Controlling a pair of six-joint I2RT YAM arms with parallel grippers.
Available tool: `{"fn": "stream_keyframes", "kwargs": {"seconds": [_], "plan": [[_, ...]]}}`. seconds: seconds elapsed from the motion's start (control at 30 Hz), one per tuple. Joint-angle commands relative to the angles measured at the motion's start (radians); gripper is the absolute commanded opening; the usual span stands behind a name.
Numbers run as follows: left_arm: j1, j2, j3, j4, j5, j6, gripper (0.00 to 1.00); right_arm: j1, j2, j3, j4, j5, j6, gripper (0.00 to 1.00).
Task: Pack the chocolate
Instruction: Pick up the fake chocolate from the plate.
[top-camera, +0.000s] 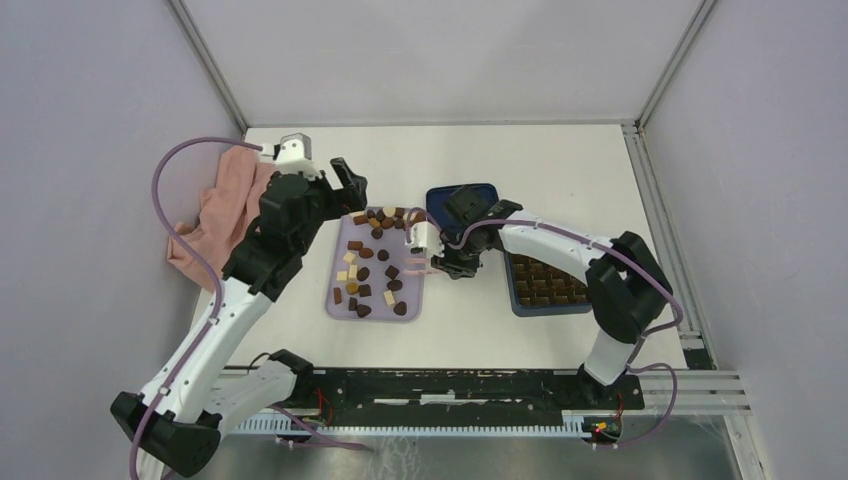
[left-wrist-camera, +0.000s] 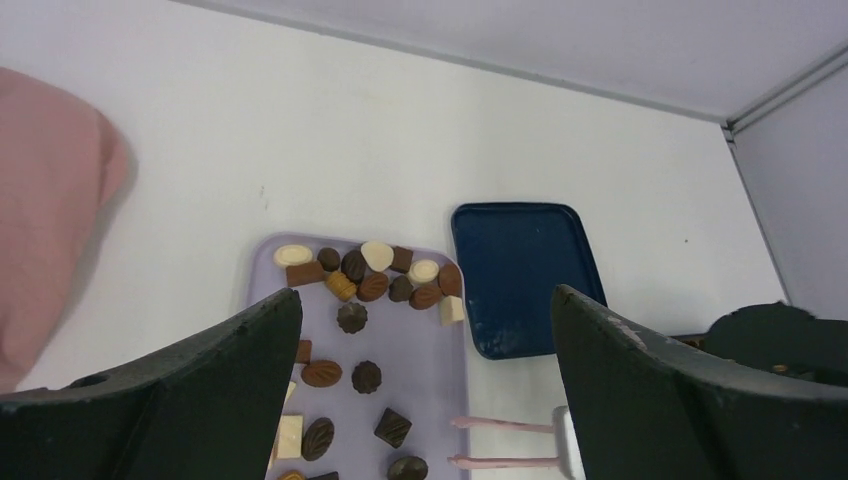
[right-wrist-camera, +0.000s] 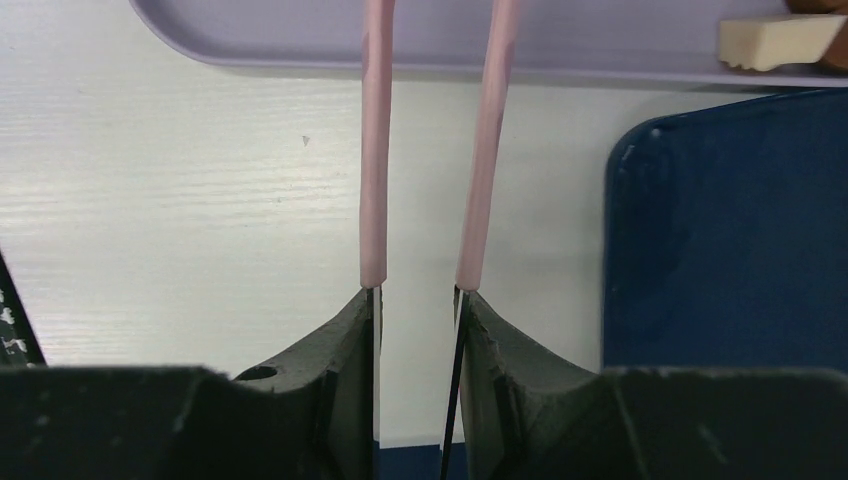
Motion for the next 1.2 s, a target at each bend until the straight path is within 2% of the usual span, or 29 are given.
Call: {"fn": "stream_keyframes", "kwargs": {"seconds": [0.0, 0.17, 0.33, 1.17], "plan": [[0.002, -0.072, -0.012, 0.021, -0.111, -0.014, 0.98, 0.028, 0.066, 0.072, -0.022, 0.087, -0.038, 0.37], [0.002, -0.115, -0.068, 0.056, -0.150, -0.028, 0.98, 0.055, 0.146, 0.139, -0.039, 0.141, -0.042, 0.37], [0.002, -0.084, -0.057, 0.080, -0.164, -0.014, 0.98, 0.067, 0.199, 0.196, -0.048, 0.165, -0.035, 0.37], [0.003, -0.130, -0.104, 0.059, -0.207, -0.030, 0.98, 0.135, 0.303, 0.305, -0.094, 0.216, -0.030, 0.39]]}}
